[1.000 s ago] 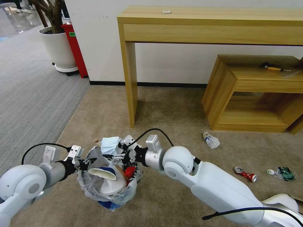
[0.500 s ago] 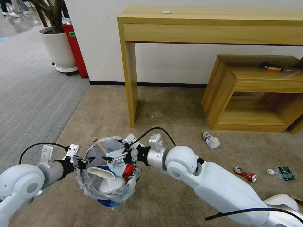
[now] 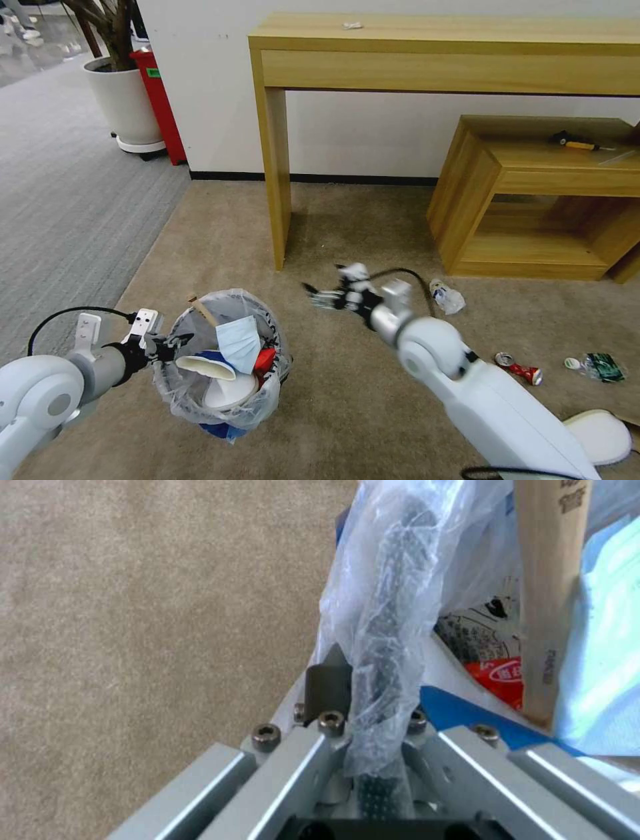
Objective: Pick up the trash bin and place the garbage on the floor into it.
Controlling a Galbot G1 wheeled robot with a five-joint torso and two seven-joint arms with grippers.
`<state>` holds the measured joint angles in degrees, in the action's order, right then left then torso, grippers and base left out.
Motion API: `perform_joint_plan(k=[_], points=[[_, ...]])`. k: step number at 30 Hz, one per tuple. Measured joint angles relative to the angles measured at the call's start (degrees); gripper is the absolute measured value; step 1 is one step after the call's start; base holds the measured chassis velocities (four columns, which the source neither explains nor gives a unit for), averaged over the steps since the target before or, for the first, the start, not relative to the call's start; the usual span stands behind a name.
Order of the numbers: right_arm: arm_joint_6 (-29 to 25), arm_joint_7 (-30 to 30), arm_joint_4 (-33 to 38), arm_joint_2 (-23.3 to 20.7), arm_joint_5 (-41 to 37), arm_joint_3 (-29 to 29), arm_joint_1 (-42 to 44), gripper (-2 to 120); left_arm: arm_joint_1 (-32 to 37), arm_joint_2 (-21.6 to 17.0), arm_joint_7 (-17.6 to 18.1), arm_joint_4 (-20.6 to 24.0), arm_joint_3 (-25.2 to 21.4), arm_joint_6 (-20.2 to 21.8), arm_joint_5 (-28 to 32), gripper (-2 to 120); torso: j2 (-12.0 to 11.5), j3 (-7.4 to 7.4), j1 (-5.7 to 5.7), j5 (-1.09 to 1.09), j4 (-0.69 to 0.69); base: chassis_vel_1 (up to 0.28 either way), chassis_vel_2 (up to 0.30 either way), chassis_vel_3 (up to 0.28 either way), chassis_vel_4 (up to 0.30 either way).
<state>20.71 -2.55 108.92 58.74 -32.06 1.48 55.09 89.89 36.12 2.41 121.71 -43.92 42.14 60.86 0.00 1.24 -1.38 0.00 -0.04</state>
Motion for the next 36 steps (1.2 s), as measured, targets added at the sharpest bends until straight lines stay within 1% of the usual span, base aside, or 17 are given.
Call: perform_joint_plan(k=[1,2,3,5,6,7,8,11,12,13,19,22,28,36], points=[[-1.3,0.2,0.0,0.1,2.1,4.5,4.0,100,0.4,0.4,-0.3,0.2,-0.5,0.0,-0.4,0,0.0,0.00,0.00,-0.01,0.02,0.000,0.000,0.000,0.000],[-1.6,0.2,0.1,0.2,2.7,5.7,5.0,100,0.6,0.5,-0.5,0.3,-0.6,0.0,-0.6,0,0.0,0.00,0.00,-0.01,0.03,0.000,0.000,0.000,0.000],[-1.6,0.2,0.1,0.2,2.7,5.7,5.0,100,0.6,0.5,-0.5,0.3,-0.6,0.0,-0.6,0,0.0,0.00,0.00,-0.01,0.03,0.000,0.000,0.000,0.000],[-2.9,0.3,1.0,1.9,5.5,13.1,12.5,100,0.9,1.1,-1.1,0.6,-1.1,0.0,-1.3,0,0.0,-0.01,0.00,-0.01,0.04,0.000,0.000,0.000,0.000],[-3.2,0.3,1.3,2.3,6.0,14.7,14.4,100,0.9,1.2,-1.1,0.7,-1.1,0.0,-1.3,0,0.0,-0.01,0.00,-0.01,0.04,0.000,0.000,0.000,0.000],[-3.7,0.6,2.0,3.3,7.6,18.1,18.3,100,0.9,1.3,-1.2,1.0,-1.1,0.0,-1.3,0,0.0,-0.01,0.00,0.00,0.02,0.000,0.000,0.000,0.000],[-3.7,0.6,2.0,3.3,7.6,18.1,18.3,100,0.9,1.3,-1.2,1.0,-1.1,0.0,-1.3,0,0.0,-0.01,0.00,0.00,0.02,0.000,0.000,0.000,0.000],[-4.9,2.4,3.5,4.7,10.3,23.7,24.0,100,1.0,1.6,-1.2,1.4,-1.2,0.0,-1.4,0,0.0,-0.01,0.01,-0.01,0.02,0.000,0.000,0.000,0.000],[-4.9,2.4,3.5,4.7,10.3,23.7,24.0,100,1.0,1.6,-1.2,1.4,-1.2,0.0,-1.4,0,0.0,-0.01,0.01,-0.01,0.02,0.000,0.000,0.000,0.000],[-5.2,2.8,4.3,5.0,10.5,25.7,26.0,100,1.0,1.6,-1.2,1.5,-1.2,0.0,-1.4,0,0.0,-0.01,0.00,-0.01,0.02,0.000,0.000,0.000,0.000],[-6.1,4.0,5.3,5.1,11.0,28.6,28.2,100,0.8,1.6,-1.2,1.9,-1.0,0.0,-1.5,0,0.0,-0.01,0.00,-0.02,0.04,0.000,0.000,0.000,0.000],[-7.1,4.9,6.5,5.3,11.2,32.1,30.8,100,0.6,1.6,-1.0,2.5,-0.5,0.0,-1.4,0,0.0,0.00,0.00,-0.02,0.04,-0.059,-0.051,0.066,0.063],[-7.6,5.0,6.9,5.4,11.0,33.5,31.6,100,0.9,1.5,-1.0,3.1,-0.7,0.0,-1.4,0,0.0,0.00,0.00,-0.02,0.04,-0.150,-0.135,0.159,0.130],[-7.7,4.9,6.4,5.3,10.6,33.7,31.4,100,1.2,1.5,-0.9,3.5,-0.9,0.0,-1.4,0,0.0,0.00,0.00,-0.01,0.02,-0.219,-0.211,0.220,0.214]])
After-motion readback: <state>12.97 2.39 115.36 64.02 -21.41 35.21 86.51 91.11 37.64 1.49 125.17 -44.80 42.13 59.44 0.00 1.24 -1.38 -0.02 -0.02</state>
